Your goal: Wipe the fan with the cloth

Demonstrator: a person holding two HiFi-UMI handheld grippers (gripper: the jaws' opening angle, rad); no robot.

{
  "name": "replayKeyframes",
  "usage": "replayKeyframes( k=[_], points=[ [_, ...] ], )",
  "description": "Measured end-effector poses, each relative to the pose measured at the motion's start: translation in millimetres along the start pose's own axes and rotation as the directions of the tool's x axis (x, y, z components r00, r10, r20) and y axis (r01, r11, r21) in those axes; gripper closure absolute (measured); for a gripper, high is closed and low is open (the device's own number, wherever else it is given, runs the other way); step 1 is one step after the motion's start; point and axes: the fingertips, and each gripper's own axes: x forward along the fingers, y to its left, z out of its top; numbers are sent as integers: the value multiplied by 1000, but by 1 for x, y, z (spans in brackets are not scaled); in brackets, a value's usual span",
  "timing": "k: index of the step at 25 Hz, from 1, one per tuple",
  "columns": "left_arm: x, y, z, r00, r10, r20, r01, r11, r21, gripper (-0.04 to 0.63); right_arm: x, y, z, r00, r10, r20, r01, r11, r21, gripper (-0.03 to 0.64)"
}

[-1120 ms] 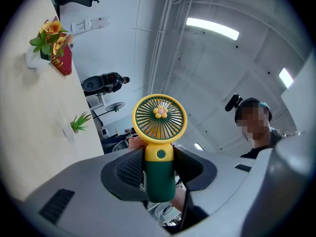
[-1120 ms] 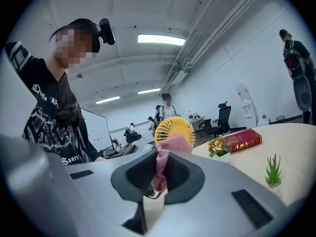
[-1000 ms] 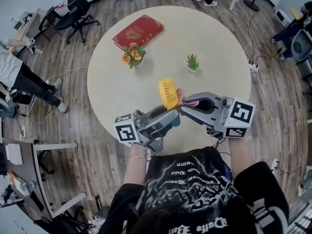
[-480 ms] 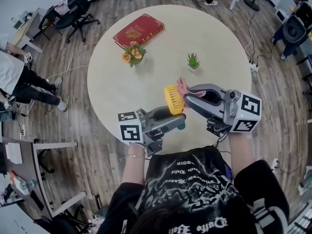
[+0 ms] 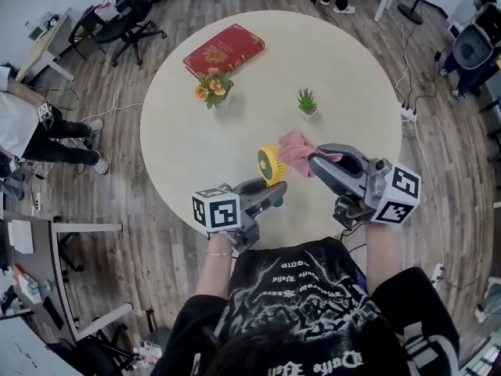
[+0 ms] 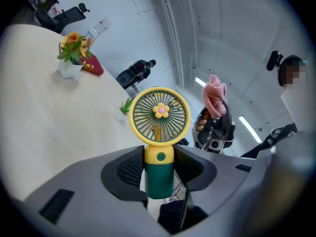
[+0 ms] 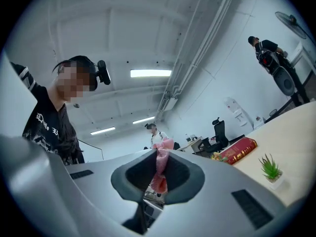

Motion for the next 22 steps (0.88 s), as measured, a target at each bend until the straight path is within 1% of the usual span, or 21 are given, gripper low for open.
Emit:
replayKeyframes(
  k=[2,3,4,5,7,9,10,13,17,20,22],
  points=[
    [3,19,-6,992,123,-11,-123,992,5,397,-19,-6,-4,999,-42,0,42,999,21,580],
    [4,28,-7,983,183,-11,-183,983,11,397,-30,-9,-6,998,-66,0,66,997,34,581],
    [4,37,-7,969,247,-7,-247,969,21,397,-41,-13,-8,996,-92,-1,92,995,47,581],
    [4,47,-7,949,316,-4,-316,948,34,397,-53,-16,-10,993,-119,-1,119,991,60,581],
    [1,69,-6,892,451,-10,-450,890,71,397,-77,-22,-13,985,-174,2,173,981,85,580],
    [1,87,-8,833,551,-44,-543,831,121,397,-101,-27,-16,974,-226,9,223,968,111,581],
    [1,94,-10,808,585,-67,-571,807,150,397,-113,-29,-17,968,-250,14,246,961,126,580],
    [6,109,-13,747,651,-132,-611,752,246,397,-143,-36,-20,948,-316,27,308,937,162,580],
    [15,126,-16,667,721,-189,-630,681,375,397,-169,-38,-29,927,-374,15,365,912,186,580],
    [20,140,-23,614,753,-239,-621,647,442,397,-177,-41,-37,917,-398,0,390,900,193,580],
    [21,149,-31,577,767,-281,-606,633,483,397,-180,-43,-42,914,-406,-4,398,895,201,580]
  ],
)
